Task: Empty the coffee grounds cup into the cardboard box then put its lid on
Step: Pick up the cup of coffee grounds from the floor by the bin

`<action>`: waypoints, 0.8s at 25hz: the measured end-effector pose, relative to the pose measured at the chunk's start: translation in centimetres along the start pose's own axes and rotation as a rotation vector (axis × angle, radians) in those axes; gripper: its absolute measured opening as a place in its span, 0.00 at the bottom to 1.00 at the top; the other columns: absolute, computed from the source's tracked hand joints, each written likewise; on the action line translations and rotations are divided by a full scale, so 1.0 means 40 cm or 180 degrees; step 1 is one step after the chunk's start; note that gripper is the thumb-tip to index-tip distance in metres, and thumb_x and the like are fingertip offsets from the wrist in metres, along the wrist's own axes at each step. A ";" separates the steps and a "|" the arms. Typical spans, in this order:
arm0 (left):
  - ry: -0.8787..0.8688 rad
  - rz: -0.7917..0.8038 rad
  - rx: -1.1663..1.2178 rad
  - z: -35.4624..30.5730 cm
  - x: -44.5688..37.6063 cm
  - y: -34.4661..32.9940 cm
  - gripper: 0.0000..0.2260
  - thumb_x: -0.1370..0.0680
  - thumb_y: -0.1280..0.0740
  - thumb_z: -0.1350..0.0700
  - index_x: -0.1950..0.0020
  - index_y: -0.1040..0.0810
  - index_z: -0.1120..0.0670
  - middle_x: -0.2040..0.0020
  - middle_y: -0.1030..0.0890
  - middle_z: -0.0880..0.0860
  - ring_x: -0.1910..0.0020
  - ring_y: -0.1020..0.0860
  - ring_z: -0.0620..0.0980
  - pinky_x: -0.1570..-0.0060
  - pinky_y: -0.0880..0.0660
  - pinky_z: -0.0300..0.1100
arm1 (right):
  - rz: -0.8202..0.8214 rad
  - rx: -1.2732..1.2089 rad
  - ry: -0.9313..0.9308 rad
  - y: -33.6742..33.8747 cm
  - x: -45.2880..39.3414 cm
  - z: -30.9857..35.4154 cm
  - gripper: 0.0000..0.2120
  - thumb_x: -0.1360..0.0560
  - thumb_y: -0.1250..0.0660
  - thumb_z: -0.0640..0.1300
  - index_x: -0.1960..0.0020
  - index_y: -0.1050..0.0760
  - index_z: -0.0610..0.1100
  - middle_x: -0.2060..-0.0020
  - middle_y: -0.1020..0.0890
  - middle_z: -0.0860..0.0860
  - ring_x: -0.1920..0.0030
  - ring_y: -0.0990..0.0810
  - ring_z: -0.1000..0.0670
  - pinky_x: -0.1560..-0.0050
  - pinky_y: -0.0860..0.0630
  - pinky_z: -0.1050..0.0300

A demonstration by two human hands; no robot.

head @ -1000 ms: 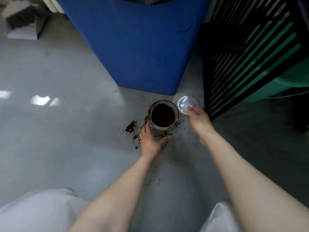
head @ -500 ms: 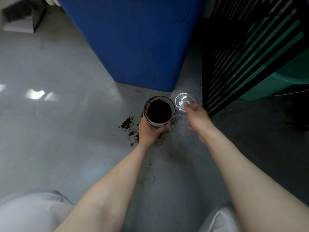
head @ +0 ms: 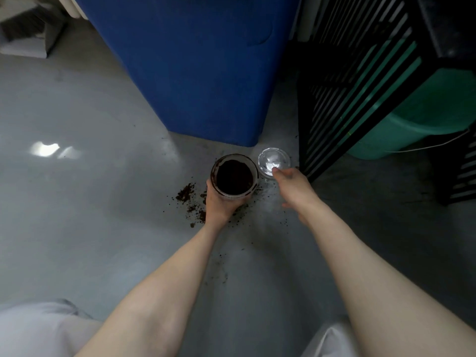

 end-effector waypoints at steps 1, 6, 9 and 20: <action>0.0025 0.0012 0.0027 -0.001 -0.002 -0.004 0.50 0.39 0.12 0.50 0.23 0.36 0.52 0.28 0.26 0.49 0.30 0.27 0.46 0.26 0.30 0.48 | 0.0007 0.0060 -0.0004 0.004 0.002 0.000 0.19 0.20 0.39 0.58 0.36 0.27 0.47 0.43 0.24 0.50 0.44 0.25 0.48 0.36 0.25 0.45; -0.0091 -0.0066 -0.0035 -0.008 -0.013 -0.038 0.50 0.41 0.12 0.52 0.24 0.31 0.59 0.27 0.25 0.57 0.25 0.28 0.57 0.24 0.33 0.57 | 0.0056 0.0257 -0.0029 0.021 0.008 -0.009 0.19 0.20 0.40 0.60 0.37 0.28 0.48 0.43 0.23 0.50 0.44 0.23 0.48 0.40 0.24 0.47; -0.0088 -0.0200 -0.0080 -0.009 -0.007 -0.046 0.50 0.40 0.12 0.51 0.23 0.31 0.59 0.27 0.25 0.57 0.26 0.28 0.57 0.24 0.32 0.57 | 0.0117 0.0276 -0.0041 0.017 0.010 -0.009 0.21 0.21 0.40 0.60 0.35 0.28 0.47 0.43 0.22 0.49 0.43 0.23 0.47 0.41 0.24 0.48; 0.0036 -0.0320 -0.0013 -0.065 0.048 0.007 0.46 0.41 0.15 0.42 0.28 0.32 0.45 0.35 0.23 0.42 0.37 0.25 0.38 0.39 0.31 0.25 | 0.0030 0.0224 -0.0034 -0.009 -0.002 -0.016 0.22 0.19 0.39 0.55 0.39 0.25 0.36 0.54 0.20 0.45 0.52 0.20 0.46 0.40 0.24 0.42</action>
Point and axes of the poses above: each hand's wrist, its own x-axis away from the middle knuckle, its own y-axis out of the back of the hand, z = x × y, the point moved 2 cm from there along -x, towards the middle knuckle
